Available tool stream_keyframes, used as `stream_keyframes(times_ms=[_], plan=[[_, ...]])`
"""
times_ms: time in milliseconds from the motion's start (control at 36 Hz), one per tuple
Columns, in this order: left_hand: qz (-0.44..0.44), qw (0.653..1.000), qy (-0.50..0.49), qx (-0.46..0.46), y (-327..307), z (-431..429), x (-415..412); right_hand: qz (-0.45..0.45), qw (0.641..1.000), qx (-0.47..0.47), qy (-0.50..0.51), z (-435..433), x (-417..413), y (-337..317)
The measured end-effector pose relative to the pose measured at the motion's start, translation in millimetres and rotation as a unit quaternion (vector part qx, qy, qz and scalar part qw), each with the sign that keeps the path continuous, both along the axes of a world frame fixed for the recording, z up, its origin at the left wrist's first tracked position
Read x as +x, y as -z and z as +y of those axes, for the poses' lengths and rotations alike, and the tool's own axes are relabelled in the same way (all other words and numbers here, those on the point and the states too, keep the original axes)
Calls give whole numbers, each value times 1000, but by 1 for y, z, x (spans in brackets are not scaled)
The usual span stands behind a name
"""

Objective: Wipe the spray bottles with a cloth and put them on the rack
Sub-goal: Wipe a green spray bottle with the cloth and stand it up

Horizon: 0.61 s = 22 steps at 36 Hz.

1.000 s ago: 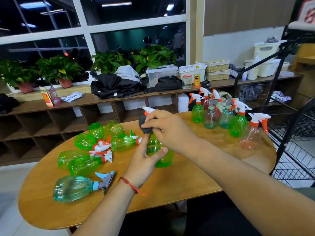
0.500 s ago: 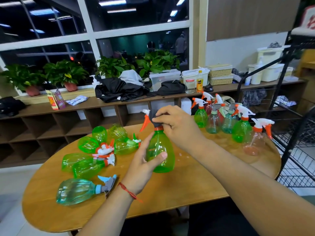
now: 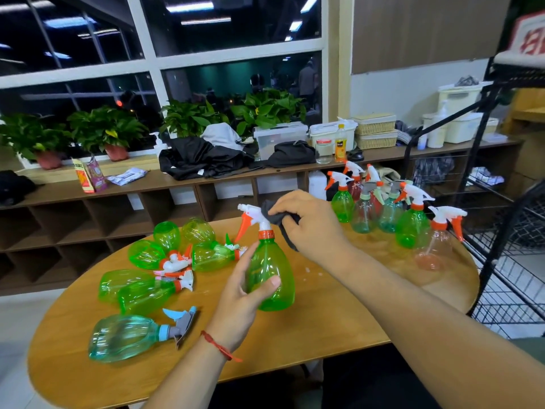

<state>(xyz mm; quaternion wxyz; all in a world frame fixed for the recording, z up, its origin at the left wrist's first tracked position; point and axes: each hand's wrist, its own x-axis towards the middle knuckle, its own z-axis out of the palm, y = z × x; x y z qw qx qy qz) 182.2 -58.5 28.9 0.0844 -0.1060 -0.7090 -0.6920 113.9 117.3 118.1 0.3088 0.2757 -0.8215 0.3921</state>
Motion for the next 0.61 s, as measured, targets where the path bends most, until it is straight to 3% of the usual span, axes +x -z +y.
stream_keyframes(times_ms=[83, 194, 333, 472, 611], plan=[[1, 1000, 1, 9, -3, 1, 0, 12, 1000, -2, -5, -2, 1, 2], [-7, 1000, -13, 27, -1, -9, 0, -39, 999, 7, -3, 9, -5, 6], [15, 1000, -8, -24, -6, -8, 1, -23, 997, -72, 6, 7, -5, -16], [26, 998, -4, -55, -12, 0, 5, -16, 997, 29, -72, -11, 5, -29], [21, 998, -28, -51, -7, -8, 6, -77, 996, 3, -48, -3, 4, -13]])
